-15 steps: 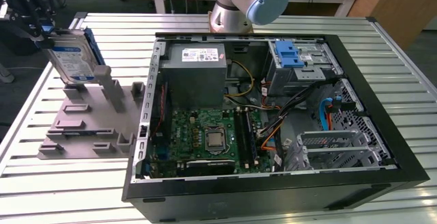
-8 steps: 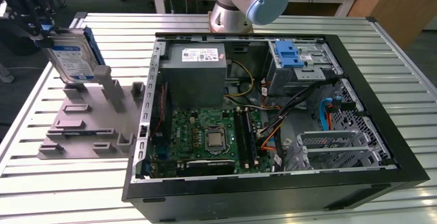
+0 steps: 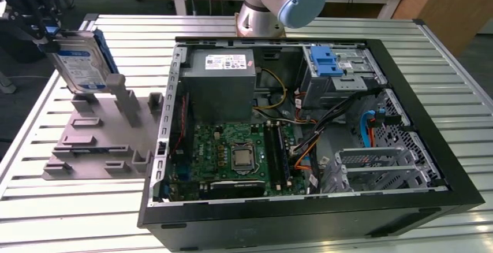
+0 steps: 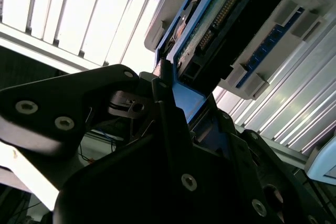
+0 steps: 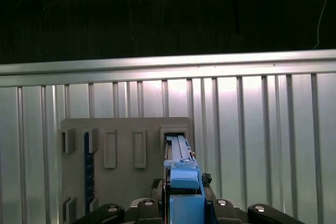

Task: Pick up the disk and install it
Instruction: 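Pick up the disk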

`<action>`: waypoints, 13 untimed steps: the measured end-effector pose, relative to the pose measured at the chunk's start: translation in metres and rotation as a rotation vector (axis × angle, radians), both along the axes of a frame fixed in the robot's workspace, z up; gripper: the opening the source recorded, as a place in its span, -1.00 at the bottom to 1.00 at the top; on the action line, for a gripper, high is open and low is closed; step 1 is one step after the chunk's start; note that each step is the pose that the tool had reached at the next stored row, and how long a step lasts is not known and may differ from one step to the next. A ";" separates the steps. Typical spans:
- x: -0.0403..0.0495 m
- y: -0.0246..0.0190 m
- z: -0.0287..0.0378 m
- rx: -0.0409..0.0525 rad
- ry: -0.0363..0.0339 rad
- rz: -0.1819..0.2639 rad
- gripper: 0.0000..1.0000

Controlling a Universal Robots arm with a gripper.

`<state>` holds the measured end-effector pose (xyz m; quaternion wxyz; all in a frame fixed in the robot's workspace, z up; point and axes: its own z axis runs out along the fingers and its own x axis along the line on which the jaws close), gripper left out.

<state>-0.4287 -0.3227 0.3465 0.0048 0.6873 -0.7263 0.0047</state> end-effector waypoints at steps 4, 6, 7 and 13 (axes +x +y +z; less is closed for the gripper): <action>0.0000 0.0000 0.0020 -0.0001 0.0002 0.000 -0.27; 0.0000 0.0000 0.0021 0.0000 -0.0002 0.000 -0.27; 0.0000 0.0000 0.0024 0.0000 0.0000 0.000 -0.27; 0.0000 0.0000 0.0043 -0.0001 0.0002 0.000 -0.27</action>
